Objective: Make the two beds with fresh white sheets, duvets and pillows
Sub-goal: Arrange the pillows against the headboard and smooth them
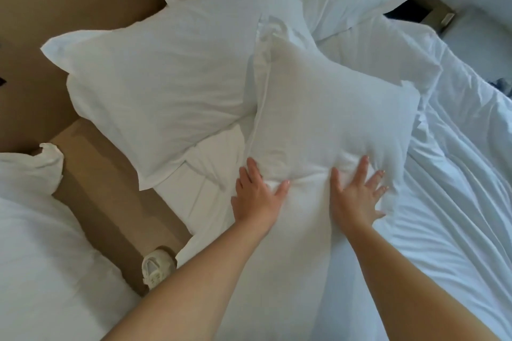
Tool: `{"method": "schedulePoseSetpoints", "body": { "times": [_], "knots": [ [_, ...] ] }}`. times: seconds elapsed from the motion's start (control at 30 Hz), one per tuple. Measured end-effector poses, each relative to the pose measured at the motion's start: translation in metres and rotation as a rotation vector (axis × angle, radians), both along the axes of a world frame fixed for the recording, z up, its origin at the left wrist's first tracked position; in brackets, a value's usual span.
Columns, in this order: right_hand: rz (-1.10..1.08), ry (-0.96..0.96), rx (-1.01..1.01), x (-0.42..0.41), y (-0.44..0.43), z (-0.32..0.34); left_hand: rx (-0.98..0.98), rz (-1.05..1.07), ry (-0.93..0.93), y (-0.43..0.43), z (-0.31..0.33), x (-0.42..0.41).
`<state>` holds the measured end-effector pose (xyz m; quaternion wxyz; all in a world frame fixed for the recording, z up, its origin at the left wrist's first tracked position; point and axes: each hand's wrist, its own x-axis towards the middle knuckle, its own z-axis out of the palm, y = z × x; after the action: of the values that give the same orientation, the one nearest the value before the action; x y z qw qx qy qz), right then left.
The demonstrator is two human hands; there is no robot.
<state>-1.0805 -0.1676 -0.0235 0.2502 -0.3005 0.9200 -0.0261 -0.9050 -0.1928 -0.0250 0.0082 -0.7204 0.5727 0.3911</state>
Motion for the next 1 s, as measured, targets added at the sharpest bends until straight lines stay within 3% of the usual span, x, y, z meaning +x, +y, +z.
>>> {"method": "schedulePoseSetpoints", "body": {
  "times": [0.13,0.23,0.43,0.53,0.77,1.0],
  "knots": [
    [-0.287,-0.225,-0.137,-0.038,0.008,-0.007,0.097,0.190,0.068,-0.015,-0.005,-0.017],
    [-0.466,-0.334,-0.130,-0.057,0.020,-0.019,0.151,0.281,0.103,-0.020,-0.010,-0.017],
    [-0.606,-0.433,-0.187,-0.062,0.034,-0.024,0.155,0.275,0.074,-0.017,-0.011,-0.023],
    [-0.542,-0.409,-0.236,-0.051,0.034,-0.018,0.140,0.277,0.045,-0.015,-0.012,-0.019],
    [-0.428,-0.395,-0.460,-0.011,0.064,0.037,0.047,0.359,0.198,0.016,0.020,0.036],
    [-0.322,-0.509,-0.437,0.066,0.079,0.107,-0.065,0.600,0.282,0.061,0.079,0.128]
  ]
}}
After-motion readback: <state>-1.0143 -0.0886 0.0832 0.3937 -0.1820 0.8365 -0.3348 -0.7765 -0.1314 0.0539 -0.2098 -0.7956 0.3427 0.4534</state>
